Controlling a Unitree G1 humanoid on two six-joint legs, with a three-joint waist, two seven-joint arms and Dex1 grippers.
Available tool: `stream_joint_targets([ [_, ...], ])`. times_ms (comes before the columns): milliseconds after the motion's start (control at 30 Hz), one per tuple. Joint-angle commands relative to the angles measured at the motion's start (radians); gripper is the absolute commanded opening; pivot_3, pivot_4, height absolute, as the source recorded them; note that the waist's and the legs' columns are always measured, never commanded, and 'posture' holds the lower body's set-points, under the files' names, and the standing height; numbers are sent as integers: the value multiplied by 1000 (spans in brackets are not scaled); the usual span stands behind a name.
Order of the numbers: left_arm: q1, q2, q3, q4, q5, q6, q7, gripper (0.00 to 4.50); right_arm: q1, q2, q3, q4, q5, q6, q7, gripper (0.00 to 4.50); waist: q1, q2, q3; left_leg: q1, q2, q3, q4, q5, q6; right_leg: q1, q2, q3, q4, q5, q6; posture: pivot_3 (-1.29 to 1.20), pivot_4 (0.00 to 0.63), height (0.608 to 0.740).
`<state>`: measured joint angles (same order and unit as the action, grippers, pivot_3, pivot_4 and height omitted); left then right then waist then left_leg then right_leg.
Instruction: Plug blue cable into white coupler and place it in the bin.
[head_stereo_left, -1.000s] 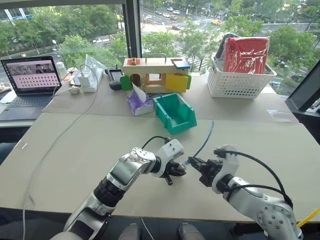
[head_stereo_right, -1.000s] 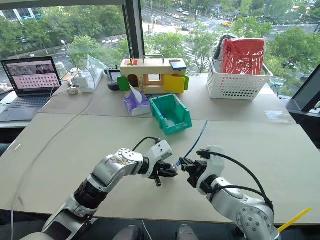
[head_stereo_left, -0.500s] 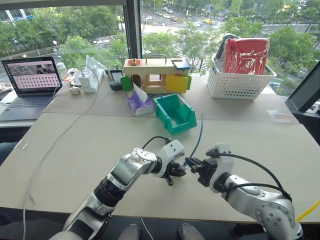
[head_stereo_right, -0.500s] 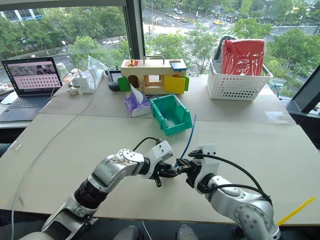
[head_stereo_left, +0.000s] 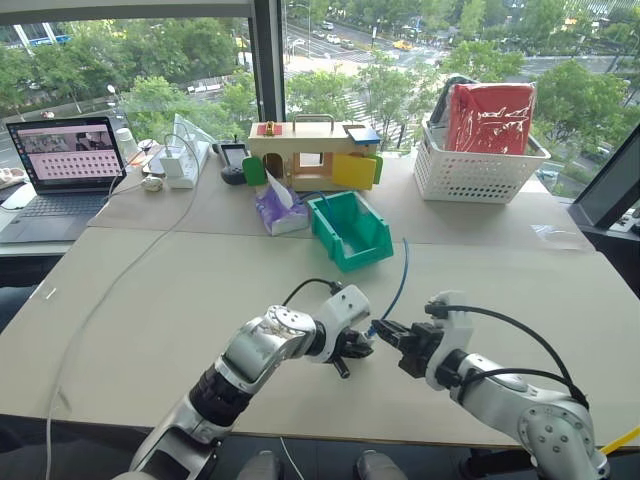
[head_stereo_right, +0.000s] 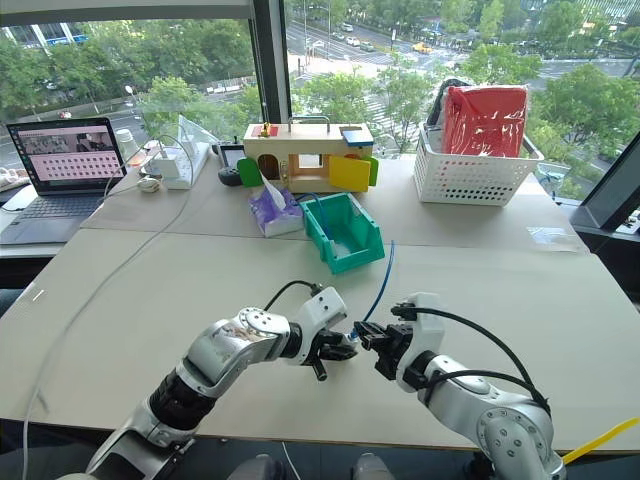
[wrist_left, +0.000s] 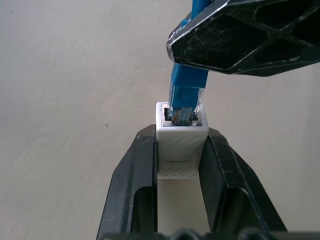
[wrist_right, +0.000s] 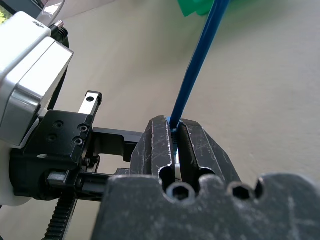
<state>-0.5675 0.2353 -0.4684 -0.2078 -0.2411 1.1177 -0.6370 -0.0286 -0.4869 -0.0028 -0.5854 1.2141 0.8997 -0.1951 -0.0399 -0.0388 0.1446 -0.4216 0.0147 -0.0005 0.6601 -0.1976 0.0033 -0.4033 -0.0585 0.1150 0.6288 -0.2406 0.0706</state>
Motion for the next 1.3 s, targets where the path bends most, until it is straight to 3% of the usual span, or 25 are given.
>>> stream_joint_targets([
  [33, 1, -19, 5, -1, -10, 3, 22, 655, 41, -21, 94, 38, 41, 134, 43, 0, 0, 0, -1, 0, 0, 0, 0, 0, 0, 0, 0, 0, 0, 0, 0, 0, 150, 729],
  [200, -1, -22, 7, 4, -13, 2, 22, 655, 52, -33, 111, 69, 3, 138, 67, 0, 1, 0, -2, 1, 0, 0, 0, 0, 0, 1, 0, 0, -1, 0, 0, 0, 150, 729],
  [467, 8, -31, 4, 4, -22, 9, 35, 655, 79, -33, 105, 74, 172, 185, 53, 0, 1, 0, -8, 1, 0, 0, -1, -1, 0, 2, 0, -1, -2, -1, -1, 0, 150, 729],
  [733, 14, -49, -3, 2, -33, 23, 51, 655, 36, -110, 182, 53, 82, 229, 60, 0, 7, 0, -13, 7, 0, -1, -1, -2, 0, 9, -1, -2, -4, -8, -8, 0, 150, 729],
  [967, -13, -104, 2, 53, -29, -1, 75, 655, 48, -115, 183, 45, 105, 246, 59, 0, 15, -3, -18, 13, 0, -2, -1, -6, -1, 16, -1, -2, -5, -12, -8, 0, 150, 729],
  [1300, 0, -97, -11, 39, -29, -20, 54, 655, 84, -65, 52, 35, 132, 135, 10, 0, 27, -6, -24, 12, 1, -9, -2, -7, 0, 18, -3, 2, -18, -13, -7, 0, 150, 729],
])
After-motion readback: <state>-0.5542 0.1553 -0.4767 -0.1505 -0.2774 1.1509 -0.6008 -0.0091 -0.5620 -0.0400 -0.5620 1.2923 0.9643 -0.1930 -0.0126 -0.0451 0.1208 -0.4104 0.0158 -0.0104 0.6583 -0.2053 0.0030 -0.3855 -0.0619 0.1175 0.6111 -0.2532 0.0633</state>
